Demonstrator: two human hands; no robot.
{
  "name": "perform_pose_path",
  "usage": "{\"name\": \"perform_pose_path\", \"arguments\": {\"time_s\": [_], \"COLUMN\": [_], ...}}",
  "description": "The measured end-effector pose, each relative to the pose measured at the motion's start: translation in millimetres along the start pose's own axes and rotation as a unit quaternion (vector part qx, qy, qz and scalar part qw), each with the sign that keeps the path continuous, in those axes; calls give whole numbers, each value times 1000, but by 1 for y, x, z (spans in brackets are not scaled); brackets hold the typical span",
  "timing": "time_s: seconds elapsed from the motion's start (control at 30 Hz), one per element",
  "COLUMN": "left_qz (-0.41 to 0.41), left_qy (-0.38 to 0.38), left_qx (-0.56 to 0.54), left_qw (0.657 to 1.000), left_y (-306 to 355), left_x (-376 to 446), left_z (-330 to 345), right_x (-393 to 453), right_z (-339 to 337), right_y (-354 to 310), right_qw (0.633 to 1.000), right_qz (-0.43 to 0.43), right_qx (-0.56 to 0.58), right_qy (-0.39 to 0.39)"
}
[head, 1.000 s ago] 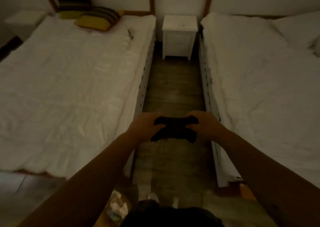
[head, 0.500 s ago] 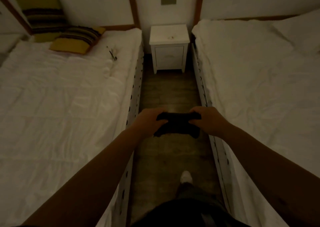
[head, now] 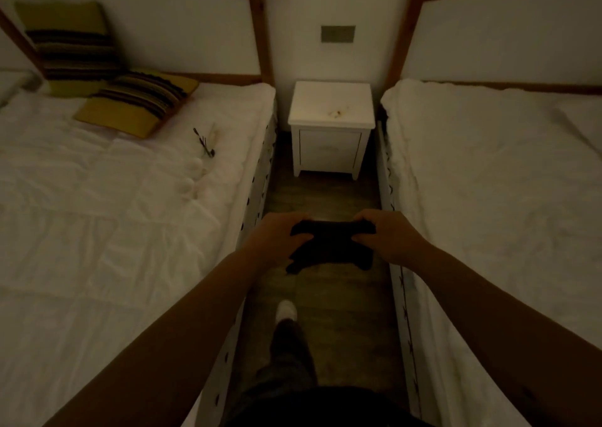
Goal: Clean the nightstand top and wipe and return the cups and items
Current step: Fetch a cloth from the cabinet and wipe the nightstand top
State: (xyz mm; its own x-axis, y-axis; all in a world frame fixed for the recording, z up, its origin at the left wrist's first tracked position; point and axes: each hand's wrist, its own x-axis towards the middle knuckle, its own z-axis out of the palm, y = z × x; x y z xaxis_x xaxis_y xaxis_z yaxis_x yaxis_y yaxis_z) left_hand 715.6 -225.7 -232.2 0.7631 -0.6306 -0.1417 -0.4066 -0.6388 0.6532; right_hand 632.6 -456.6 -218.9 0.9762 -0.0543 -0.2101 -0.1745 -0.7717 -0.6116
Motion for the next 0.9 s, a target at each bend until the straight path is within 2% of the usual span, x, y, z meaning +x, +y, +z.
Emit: {"name": "perform_pose_path", "arguments": {"time_s": [0.2,0.4,0.57,0.77,0.9], "left_qz": [5,14,-10,-52,-62], "left_qy": [-14,-26,-29,-28,-16], "left_qx": [-10,8,2,-5,-6], "left_qw": [1000,1000,1000,998,998], "left_y": [-41,-53,-74,-95,-107], "left_x": [136,270,391,549,644], "left_z": [-60,-117,-126,-129,-134], "right_x": [143,269,383,536,623], "right_z": [-28,-79,-110,-160,-196], "right_y": [6,15,58,125,155], "right_qw": [999,997,996,996,996], "right_qz": [40,50,55,58,52], "right_qx": [35,49,53,72,78], "right_qy": [11,31,35,-6,-5]}}
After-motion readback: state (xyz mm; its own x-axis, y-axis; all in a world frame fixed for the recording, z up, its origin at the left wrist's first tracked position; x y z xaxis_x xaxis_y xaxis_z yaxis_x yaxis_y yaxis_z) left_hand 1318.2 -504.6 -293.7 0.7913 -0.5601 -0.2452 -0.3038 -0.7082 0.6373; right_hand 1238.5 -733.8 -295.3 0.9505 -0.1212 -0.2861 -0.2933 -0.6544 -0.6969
